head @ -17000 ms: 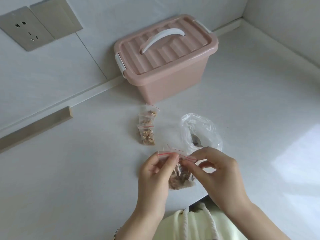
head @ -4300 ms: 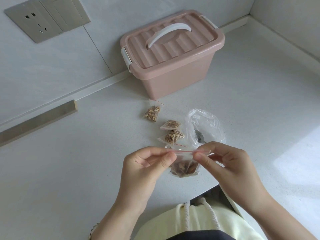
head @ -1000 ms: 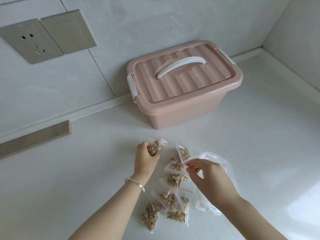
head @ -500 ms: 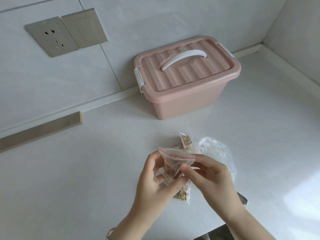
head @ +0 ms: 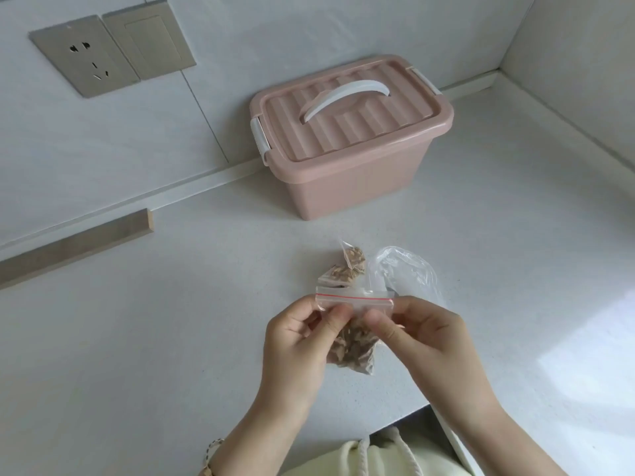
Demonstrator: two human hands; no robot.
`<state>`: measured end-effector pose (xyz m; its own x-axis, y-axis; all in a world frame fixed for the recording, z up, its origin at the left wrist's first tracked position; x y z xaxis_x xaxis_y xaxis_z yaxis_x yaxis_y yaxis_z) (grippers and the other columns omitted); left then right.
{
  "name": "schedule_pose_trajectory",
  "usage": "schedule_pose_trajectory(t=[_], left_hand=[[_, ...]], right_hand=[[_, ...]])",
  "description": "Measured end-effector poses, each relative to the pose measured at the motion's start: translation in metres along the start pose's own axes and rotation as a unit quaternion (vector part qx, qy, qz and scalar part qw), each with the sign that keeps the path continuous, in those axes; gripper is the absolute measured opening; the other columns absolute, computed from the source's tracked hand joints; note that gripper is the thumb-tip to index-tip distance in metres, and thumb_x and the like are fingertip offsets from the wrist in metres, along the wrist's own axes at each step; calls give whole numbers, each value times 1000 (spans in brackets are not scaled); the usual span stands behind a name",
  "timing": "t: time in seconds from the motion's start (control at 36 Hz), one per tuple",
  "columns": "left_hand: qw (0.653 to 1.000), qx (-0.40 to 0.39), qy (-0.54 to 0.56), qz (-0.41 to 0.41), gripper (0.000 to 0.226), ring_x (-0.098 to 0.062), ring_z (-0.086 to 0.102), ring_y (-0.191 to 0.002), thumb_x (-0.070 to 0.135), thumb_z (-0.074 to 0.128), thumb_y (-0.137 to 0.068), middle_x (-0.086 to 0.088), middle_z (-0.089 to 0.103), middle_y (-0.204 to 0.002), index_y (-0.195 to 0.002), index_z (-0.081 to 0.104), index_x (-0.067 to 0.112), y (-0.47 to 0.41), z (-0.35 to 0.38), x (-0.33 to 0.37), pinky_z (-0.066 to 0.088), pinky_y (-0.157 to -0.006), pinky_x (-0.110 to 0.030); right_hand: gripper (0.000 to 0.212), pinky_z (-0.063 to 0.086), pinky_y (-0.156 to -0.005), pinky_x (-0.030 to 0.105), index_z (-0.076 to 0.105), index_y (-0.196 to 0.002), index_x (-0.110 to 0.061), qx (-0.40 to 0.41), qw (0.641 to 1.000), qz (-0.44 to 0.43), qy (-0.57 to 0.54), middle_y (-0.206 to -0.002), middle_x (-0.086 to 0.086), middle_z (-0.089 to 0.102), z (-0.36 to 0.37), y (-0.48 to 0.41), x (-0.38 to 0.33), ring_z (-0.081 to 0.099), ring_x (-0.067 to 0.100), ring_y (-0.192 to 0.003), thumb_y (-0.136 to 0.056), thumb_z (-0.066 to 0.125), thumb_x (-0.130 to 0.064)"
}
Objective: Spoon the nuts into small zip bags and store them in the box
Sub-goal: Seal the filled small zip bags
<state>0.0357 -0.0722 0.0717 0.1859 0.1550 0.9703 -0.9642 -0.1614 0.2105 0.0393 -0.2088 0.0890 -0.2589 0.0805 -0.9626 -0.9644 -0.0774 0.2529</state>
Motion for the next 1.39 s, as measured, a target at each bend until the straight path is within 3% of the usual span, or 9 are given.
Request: schedule_pose_trajectory(t=[0.08, 0.14, 0.25, 0.33, 0.53, 0.75, 0.94, 1.22, 1.39], left_hand=[[1000, 11, -13, 2, 10, -21, 64, -62, 22, 69, -69, -6, 70, -67, -75, 72, 15, 5, 1, -3, 52, -49, -31], [1000, 8, -11, -5, 14, -27, 66, -70, 23, 70, -68, -12, 71, -74, -76, 71, 12, 7, 2, -6, 55, -60, -45], [1000, -22, 4, -13, 26, -30, 68, -84, 27, 71, -69, -17, 71, -84, -81, 70, 4, 10, 8, -8, 56, -73, -32], [999, -19, 17, -21, 27, -36, 67, -88, 26, 72, -70, -20, 71, -85, -81, 70, 2, 11, 8, -8, 55, -79, -38], [997, -1, 54, -50, 15, -18, 68, -75, 19, 66, -68, -12, 73, -80, -76, 72, 7, 12, 10, -6, 55, -65, -24], [997, -9, 38, -60, 21, -28, 67, -86, 23, 68, -69, -18, 72, -88, -82, 72, 7, 14, 6, -8, 54, -79, -39], [998, -8, 56, -42, 19, -23, 68, -83, 19, 67, -70, -14, 73, -85, -82, 72, 6, 17, 9, -5, 54, -72, -23], [997, -37, 63, -10, 14, -17, 70, -79, 13, 65, -71, -9, 74, -81, -81, 72, 7, 18, 16, 4, 52, -68, -19], [997, -36, 63, -9, 15, -16, 69, -78, 12, 65, -70, -9, 74, -81, -82, 71, 6, 18, 17, 3, 52, -68, -19]], right_hand=[[3, 48, -59, 12, 74, -71, -14, 18, 999, 14, 22, -71, 1, 73, -3, 2, 7, 68, 9, -66, -73, 72, -13], [7, 49, -60, 13, 74, -71, -13, 27, 999, 9, 22, -70, 1, 73, -6, 3, 9, 68, 11, -66, -75, 71, -8], [7, 50, -61, 13, 75, -68, -13, 39, 999, -3, 13, -69, 3, 73, -9, 5, 9, 67, 12, -65, -72, 71, -8], [4, 50, -61, 13, 75, -64, -17, 38, 999, -1, -15, -69, 2, 73, -9, 6, 9, 68, 10, -65, -64, 71, -14], [8, 52, -64, 16, 72, -65, -11, 34, 998, 3, -54, -70, 5, 73, -18, 7, 6, 69, 10, -66, -64, 68, -17], [11, 48, -66, 32, 73, -69, -20, 55, 998, -6, 1, -67, 7, 70, -21, 12, 7, 57, 21, -61, -64, 68, -29], [9, 47, -62, 12, 69, -73, -23, 61, 996, -55, 16, -63, -8, 69, -17, 13, 0, 61, 2, -59, -67, 64, -28], [2, 46, -66, 10, 71, -75, -24, 27, 995, -87, 48, -73, -8, 71, -16, 13, -3, 66, 6, -71, -76, 72, -24], [6, 48, -69, 13, 70, -74, -25, 31, 992, -98, 72, -73, -9, 70, -17, 13, -2, 65, 6, -75, -74, 64, -24]])
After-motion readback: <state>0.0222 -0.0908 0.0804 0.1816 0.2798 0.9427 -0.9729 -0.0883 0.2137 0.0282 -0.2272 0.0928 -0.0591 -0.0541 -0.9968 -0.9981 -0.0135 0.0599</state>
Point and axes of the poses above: each hand's wrist, its own y-axis away from the middle knuckle, its own z-axis out of the palm, x = y × z, the point moved 7 cm from there along -y, towards the middle knuckle
